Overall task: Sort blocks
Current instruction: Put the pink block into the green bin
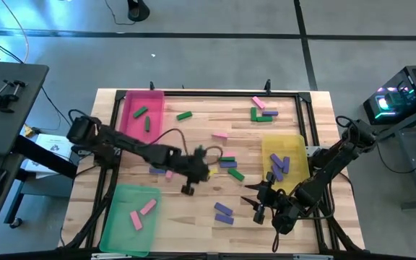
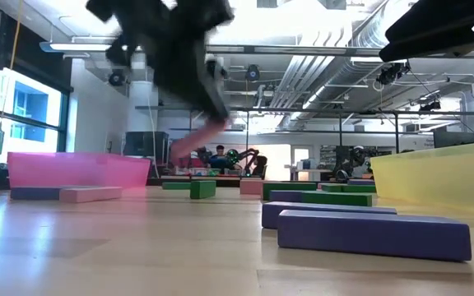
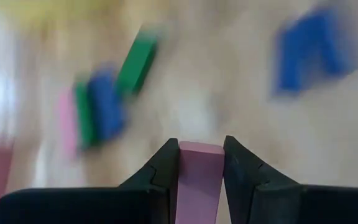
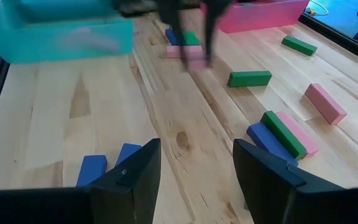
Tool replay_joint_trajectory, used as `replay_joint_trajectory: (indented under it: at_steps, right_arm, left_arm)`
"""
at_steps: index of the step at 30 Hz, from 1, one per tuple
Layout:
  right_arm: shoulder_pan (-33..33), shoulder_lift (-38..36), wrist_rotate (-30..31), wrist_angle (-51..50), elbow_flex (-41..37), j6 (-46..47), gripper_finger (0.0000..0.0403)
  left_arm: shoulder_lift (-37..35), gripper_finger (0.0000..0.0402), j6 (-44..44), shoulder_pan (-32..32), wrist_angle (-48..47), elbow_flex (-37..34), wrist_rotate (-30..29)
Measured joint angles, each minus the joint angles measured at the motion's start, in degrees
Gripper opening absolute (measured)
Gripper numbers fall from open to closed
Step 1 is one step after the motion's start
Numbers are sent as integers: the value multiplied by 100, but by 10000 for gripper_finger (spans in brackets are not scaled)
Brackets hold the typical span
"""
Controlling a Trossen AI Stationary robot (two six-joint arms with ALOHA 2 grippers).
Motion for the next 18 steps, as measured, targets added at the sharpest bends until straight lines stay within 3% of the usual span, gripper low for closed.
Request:
replay_joint_trajectory:
  at_steps: [9, 14, 18]
  right_arm:
    - [0, 0, 37, 0, -4, 61, 185]
    - [0, -1, 40, 2, -4, 56, 185]
    - [-2, 0, 42, -7, -4, 53, 185]
  left_arm:
    - [-543, 65, -54, -1854, 1690, 199, 30]
    - [-716, 65, -1052, -2819, 1175, 192, -1184]
    - [-817, 66, -2923, -3366, -127, 188, -2315]
